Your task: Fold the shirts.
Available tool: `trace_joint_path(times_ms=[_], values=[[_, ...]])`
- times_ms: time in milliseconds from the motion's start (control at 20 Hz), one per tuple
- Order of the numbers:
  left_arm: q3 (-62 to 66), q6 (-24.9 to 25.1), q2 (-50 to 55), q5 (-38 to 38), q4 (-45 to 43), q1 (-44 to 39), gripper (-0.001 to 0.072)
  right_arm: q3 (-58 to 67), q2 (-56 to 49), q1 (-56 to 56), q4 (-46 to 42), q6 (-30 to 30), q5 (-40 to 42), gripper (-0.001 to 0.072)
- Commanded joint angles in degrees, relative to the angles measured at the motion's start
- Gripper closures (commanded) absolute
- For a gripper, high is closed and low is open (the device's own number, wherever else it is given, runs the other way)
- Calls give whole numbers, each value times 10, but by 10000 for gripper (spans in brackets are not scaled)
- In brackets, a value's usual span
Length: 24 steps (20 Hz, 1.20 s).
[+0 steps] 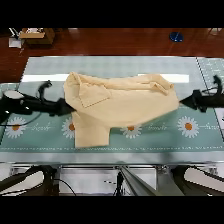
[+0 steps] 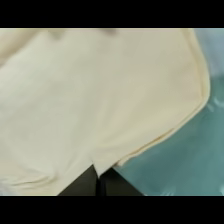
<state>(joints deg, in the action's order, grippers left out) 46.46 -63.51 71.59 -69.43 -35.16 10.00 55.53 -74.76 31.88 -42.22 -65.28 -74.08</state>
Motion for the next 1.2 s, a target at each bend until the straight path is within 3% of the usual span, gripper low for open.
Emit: trace_joint_path(times_ms=[0, 350, 450, 550, 650, 800, 950, 1150], values=[[167, 15, -55, -65, 89, 25, 683, 133, 60, -3, 68, 24, -40, 680], [669, 8, -114, -66, 84, 35, 684, 388, 240, -3, 76, -16, 96, 681], [773, -42, -126, -55, 34, 35, 684, 443, 290, -3, 50, -21, 145, 681], [805, -71, -170, -33, -33, 35, 684, 489, 333, -3, -29, -79, 164, 681], [794, -105, -230, -30, -102, 35, 684, 521, 371, -3, -108, -145, 135, 681], [759, -159, -320, -52, -197, 35, 684, 524, 432, -3, -177, -171, 58, 681], [750, -234, -376, -162, -281, 35, 684, 524, 480, -3, -271, -207, -53, 681], [736, -260, -383, -338, -290, 35, 684, 524, 504, -22, -323, -202, -192, 681]])
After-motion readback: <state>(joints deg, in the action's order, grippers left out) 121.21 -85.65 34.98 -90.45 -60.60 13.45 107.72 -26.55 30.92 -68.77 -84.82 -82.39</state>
